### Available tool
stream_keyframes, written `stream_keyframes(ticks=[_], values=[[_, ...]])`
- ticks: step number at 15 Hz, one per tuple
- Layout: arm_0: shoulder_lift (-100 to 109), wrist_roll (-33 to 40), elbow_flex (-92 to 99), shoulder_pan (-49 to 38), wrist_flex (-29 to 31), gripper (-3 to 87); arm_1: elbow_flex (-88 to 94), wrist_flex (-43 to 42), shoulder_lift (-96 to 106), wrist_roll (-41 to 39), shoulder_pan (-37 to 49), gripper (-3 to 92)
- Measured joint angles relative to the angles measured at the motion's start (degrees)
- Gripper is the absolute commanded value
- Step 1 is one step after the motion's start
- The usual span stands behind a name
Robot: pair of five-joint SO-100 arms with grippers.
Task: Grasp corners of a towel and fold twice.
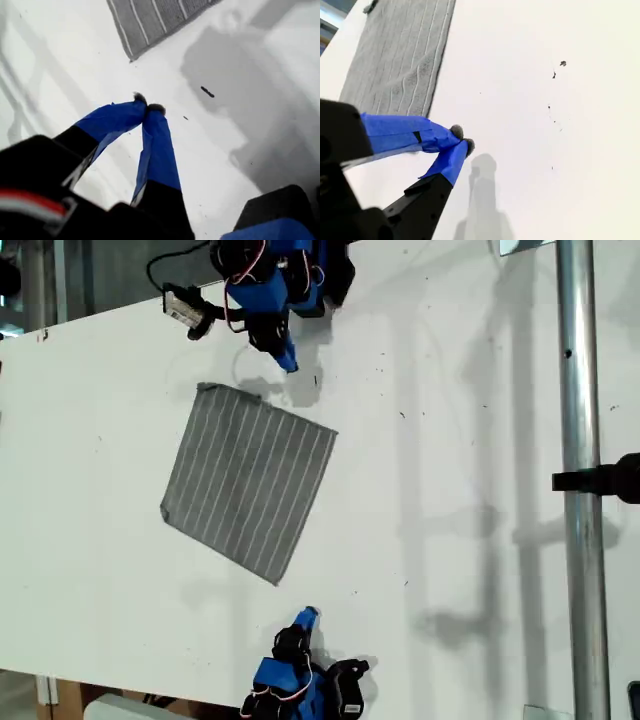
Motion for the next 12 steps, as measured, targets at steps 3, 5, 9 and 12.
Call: stream_keyframes(ticks=[3,5,9,12], values=[[0.0,-0.4,-2.0,0.0,0.3,-2.9,-24.0,1.3,-26.6,-7.7,0.2,-0.3],[-1.1,-1.2,-6.6,0.1,0.6,-2.9,-37.5,4.7,-40.9,-10.5,0.0,-0.3],[-25.3,-1.0,-30.3,0.5,2.6,-2.9,-53.2,5.0,-54.1,-16.7,-2.2,-0.3],[-49.0,6.2,-54.7,-1.0,13.7,-2.7,-57.9,6.1,-57.7,-19.2,-4.0,10.0]])
